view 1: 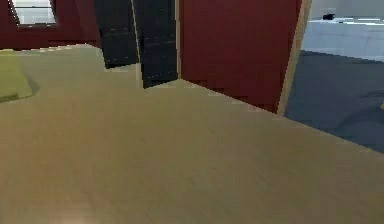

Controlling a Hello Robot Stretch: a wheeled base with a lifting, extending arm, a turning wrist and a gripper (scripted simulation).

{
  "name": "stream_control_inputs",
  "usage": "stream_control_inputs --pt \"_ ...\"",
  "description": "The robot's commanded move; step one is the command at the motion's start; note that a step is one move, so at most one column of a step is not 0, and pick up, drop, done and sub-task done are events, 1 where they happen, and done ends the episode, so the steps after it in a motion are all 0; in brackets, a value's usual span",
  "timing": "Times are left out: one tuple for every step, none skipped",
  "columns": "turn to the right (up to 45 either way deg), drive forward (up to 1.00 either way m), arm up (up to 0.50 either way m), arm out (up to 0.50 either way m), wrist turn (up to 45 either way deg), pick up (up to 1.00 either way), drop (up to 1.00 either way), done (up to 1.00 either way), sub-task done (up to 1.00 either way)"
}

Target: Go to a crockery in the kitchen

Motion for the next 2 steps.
stream_control_inputs --pt "0.0 0.25 0.0 0.0 0.0 0.0 0.0 0.0 0.0" --pt "39.0 0.0 0.0 0.0 0.0 0.0 0.0 0.0 0.0"
